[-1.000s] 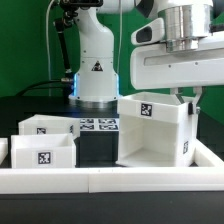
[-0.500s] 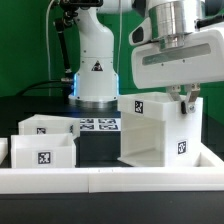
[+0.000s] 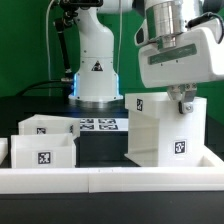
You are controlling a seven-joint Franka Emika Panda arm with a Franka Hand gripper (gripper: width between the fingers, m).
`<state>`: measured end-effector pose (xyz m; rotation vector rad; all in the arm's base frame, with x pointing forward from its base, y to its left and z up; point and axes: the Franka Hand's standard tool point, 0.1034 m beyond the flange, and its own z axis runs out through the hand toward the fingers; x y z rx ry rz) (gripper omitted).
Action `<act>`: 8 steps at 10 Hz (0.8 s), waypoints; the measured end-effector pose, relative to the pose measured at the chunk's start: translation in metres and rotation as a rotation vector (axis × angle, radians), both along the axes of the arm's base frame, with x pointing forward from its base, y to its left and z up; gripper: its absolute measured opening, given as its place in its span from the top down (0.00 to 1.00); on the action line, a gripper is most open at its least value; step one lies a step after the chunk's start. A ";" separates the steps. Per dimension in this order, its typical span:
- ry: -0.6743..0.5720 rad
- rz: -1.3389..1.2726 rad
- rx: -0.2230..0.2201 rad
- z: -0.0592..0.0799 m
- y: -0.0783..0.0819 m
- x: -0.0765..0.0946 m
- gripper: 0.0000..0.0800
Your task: Assemble drawer
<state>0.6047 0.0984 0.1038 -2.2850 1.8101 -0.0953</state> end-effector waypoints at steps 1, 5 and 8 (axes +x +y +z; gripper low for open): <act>0.002 -0.057 0.021 0.000 -0.001 0.005 0.94; 0.023 -0.203 0.082 0.003 -0.001 0.031 0.94; 0.027 -0.208 0.090 0.000 0.000 0.040 0.94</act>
Offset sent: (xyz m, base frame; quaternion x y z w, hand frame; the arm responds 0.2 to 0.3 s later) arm 0.0354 0.0048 0.0033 0.0103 -0.0221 0.1675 0.9856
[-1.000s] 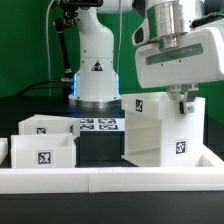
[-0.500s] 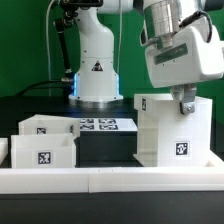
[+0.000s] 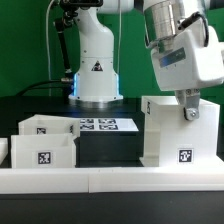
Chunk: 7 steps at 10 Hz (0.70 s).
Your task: Assemble drawer
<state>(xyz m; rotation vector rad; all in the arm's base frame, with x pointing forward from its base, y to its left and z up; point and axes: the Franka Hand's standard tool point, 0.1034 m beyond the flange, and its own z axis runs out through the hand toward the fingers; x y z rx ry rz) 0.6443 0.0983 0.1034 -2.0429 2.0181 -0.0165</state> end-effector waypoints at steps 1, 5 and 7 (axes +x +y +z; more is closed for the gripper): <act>0.005 0.001 0.001 0.000 0.000 0.000 0.94; 0.004 0.011 -0.001 -0.001 0.001 0.000 0.58; -0.011 0.068 -0.014 0.002 -0.002 0.001 0.35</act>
Offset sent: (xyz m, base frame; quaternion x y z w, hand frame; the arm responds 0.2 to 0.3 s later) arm 0.0000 0.0000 0.0000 0.0000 0.0000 0.0000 1.0000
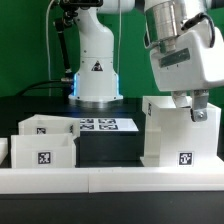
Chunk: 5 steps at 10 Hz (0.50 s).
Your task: Assemble drawer
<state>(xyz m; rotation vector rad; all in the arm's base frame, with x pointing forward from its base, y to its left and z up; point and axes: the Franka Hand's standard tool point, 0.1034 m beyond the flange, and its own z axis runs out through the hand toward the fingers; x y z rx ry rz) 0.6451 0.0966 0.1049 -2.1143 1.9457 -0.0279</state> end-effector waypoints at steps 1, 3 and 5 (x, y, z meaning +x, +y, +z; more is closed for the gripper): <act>-0.008 0.016 -0.002 0.004 0.000 0.001 0.23; -0.043 0.099 -0.017 0.022 -0.005 0.003 0.20; -0.082 0.247 -0.050 0.037 -0.020 0.003 0.19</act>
Offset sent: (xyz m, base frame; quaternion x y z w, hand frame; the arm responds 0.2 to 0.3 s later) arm -0.0158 -0.0166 0.0370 -0.0107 -0.0172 -0.1130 0.9934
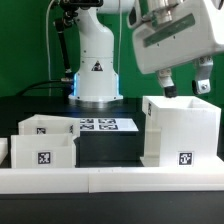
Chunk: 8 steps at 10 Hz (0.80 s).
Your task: Assemble drawer
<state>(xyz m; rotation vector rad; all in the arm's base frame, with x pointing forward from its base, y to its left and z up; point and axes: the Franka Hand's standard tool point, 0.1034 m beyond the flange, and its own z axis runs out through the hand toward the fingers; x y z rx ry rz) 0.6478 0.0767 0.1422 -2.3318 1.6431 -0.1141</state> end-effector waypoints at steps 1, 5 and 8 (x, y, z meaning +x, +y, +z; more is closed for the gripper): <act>-0.010 0.026 -0.008 0.001 -0.010 0.000 0.19; -0.024 0.150 -0.035 -0.002 -0.012 -0.003 0.19; -0.012 0.580 -0.120 0.003 -0.024 -0.006 0.19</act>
Offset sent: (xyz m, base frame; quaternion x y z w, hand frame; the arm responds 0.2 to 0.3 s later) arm 0.0000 0.0000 0.0000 0.0000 0.0000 0.0000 1.0000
